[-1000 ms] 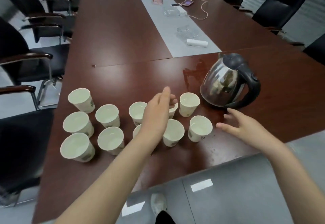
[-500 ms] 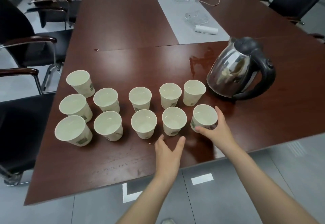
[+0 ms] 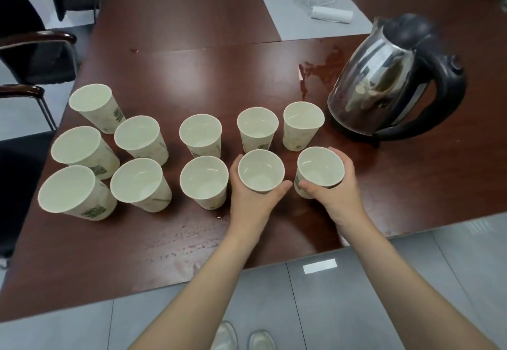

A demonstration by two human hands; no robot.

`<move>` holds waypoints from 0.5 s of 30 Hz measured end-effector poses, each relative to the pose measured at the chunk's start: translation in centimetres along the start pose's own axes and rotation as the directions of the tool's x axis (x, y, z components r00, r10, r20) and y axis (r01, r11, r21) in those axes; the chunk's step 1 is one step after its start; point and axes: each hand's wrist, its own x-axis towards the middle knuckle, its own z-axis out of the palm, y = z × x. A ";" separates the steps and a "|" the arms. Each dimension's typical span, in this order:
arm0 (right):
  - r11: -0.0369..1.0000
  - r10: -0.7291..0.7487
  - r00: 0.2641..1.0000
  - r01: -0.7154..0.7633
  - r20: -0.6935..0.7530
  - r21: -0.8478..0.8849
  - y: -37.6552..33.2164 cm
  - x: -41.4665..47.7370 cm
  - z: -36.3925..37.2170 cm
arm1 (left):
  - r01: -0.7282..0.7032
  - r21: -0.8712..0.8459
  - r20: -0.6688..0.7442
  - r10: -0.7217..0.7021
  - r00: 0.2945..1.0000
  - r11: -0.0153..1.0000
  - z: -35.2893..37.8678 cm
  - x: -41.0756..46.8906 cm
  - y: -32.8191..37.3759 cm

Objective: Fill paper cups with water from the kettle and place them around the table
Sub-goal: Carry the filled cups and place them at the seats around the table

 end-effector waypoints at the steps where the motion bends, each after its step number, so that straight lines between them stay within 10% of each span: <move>1: 1.000 -0.015 1.000 0.015 -0.003 0.005 0.1 0.1 -0.1 | -0.022 -0.006 -0.012 0.022 1.000 1.000 0.0 0.1 0.0; 15: 0.988 -0.051 0.999 0.052 -0.011 0.148 0.6 0.7 0.7 | -0.041 -0.113 -0.031 0.037 0.999 0.993 0.3 1.0 -0.9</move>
